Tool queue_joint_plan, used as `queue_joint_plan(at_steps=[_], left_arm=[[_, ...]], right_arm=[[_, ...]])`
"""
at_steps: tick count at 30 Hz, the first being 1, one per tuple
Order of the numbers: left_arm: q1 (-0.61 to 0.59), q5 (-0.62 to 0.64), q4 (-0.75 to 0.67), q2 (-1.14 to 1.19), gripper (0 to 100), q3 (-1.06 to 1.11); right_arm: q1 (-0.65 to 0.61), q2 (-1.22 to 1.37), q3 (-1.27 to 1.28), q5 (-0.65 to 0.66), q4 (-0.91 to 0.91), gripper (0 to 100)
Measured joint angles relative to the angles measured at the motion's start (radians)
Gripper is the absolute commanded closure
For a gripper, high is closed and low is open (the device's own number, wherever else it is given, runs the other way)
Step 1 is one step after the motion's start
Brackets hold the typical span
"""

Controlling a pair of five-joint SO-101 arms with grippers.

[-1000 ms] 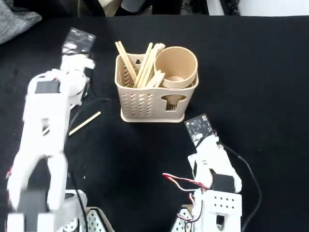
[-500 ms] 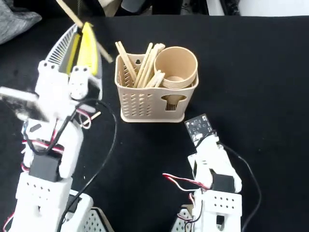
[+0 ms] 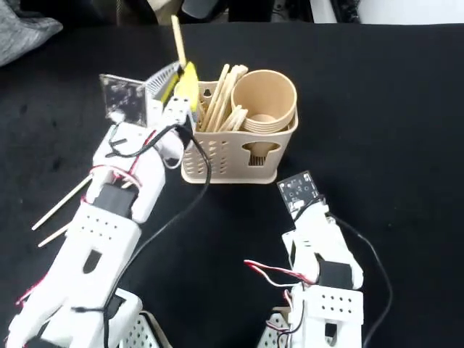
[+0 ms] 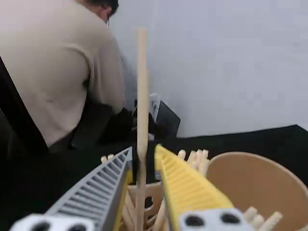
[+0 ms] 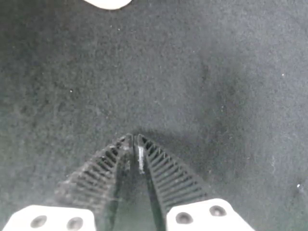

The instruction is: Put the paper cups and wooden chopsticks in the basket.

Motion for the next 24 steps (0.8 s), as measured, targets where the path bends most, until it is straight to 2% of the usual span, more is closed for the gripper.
queue_joint_plan(at_steps=[4,8,11,16,19,24], left_arm=[[0.000,0.061,0.204,0.009,78,-0.052],[-0.011,0.005,0.537,0.009,78,-0.242],[-0.069,-0.040,0.779,0.015,78,-0.414],[-0.216,-0.256,1.115,0.143,79,-0.624],[-0.292,-0.399,1.203,0.316,79,-0.641],[-0.436,-0.612,1.198,0.651,79,-0.687]], right_arm=[[0.000,0.000,0.000,0.000,0.000,98.6],[0.000,0.000,0.000,0.000,0.000,98.6],[0.000,0.000,0.000,0.000,0.000,98.6],[0.000,0.000,0.000,0.000,0.000,98.6],[0.000,0.000,0.000,0.000,0.000,98.6],[0.000,0.000,0.000,0.000,0.000,98.6]])
